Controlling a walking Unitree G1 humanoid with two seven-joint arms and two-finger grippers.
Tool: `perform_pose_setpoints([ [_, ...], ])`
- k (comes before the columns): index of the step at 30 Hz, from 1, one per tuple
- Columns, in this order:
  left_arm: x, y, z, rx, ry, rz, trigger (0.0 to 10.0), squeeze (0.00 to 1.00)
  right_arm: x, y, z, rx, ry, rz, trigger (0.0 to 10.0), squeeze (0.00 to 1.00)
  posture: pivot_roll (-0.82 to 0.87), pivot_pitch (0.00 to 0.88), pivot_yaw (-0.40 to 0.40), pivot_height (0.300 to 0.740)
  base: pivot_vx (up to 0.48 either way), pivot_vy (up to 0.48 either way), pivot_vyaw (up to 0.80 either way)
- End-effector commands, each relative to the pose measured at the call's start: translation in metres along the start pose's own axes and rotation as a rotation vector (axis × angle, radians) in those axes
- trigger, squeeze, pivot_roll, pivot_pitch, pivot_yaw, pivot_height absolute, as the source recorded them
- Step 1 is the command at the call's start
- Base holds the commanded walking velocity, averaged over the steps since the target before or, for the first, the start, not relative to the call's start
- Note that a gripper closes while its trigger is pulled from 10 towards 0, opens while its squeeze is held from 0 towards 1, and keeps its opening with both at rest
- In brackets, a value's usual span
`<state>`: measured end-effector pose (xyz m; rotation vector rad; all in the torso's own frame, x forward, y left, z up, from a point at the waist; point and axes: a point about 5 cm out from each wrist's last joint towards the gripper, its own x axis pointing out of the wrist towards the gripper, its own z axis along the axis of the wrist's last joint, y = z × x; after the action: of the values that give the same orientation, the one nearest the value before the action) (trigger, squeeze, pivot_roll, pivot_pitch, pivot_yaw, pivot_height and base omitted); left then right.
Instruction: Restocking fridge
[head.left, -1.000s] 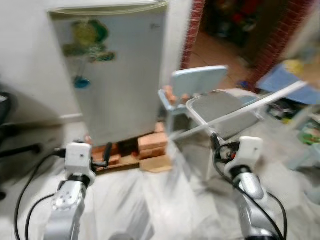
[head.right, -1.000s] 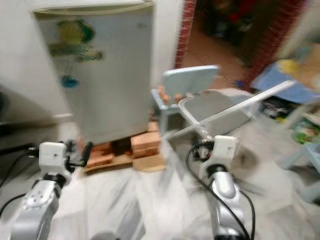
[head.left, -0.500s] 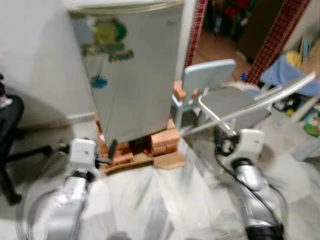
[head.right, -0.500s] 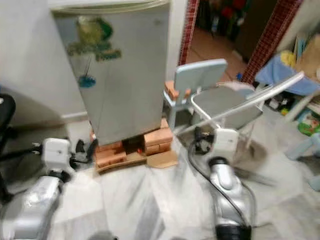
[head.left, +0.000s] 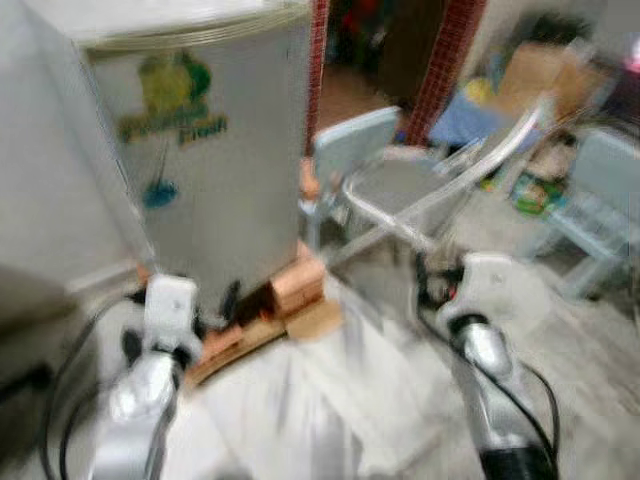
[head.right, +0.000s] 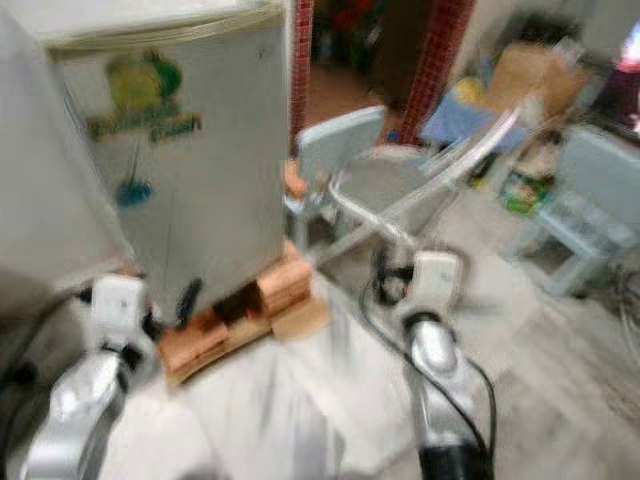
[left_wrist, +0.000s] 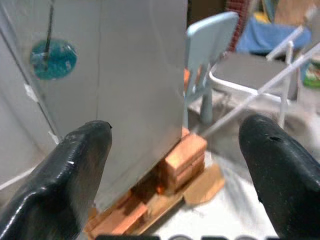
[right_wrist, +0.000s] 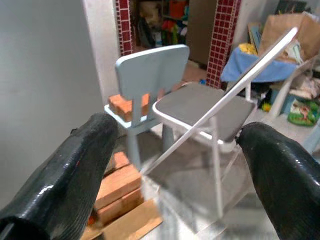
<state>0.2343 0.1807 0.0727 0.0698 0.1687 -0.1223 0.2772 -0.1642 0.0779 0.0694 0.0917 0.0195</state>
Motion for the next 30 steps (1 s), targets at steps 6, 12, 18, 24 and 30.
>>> perform_pose_setpoints([
  [6,0.0016,-0.0116,0.004,-0.005,-0.008,-0.036,10.0,0.0,-0.0011,-0.0143,0.0016,-0.023,-0.006,-0.039,10.0,0.0,0.11,0.0,-0.041,0.74,0.0,0.48,-0.78],
  [12,0.0028,-0.0082,0.0045,0.007,-0.012,-0.023,10.0,0.0,0.001,-0.0124,0.0024,-0.024,-0.006,-0.029,10.0,0.0,0.12,0.0,-0.047,0.74,0.0,0.48,-0.32],
  [18,0.002,-0.0075,0.0043,0.015,-0.015,-0.007,10.0,0.0,0.0033,-0.0128,0.0023,-0.027,-0.005,-0.023,10.0,0.0,0.12,0.0,-0.057,0.74,0.0,0.48,0.0],
  [24,0.0022,-0.0093,0.0032,0.017,-0.008,-0.013,10.0,0.0,0.005,-0.011,0.0022,-0.027,-0.004,-0.018,10.0,0.0,0.12,0.0,-0.059,0.74,0.0,0.48,0.0],
  [30,0.004,-0.0116,0.0066,0.031,-0.021,-0.022,10.0,0.0,0.0067,-0.0105,0.0028,-0.025,-0.006,-0.015,10.0,0.0,0.12,0.0,-0.061,0.74,0.0,0.48,0.0],
])
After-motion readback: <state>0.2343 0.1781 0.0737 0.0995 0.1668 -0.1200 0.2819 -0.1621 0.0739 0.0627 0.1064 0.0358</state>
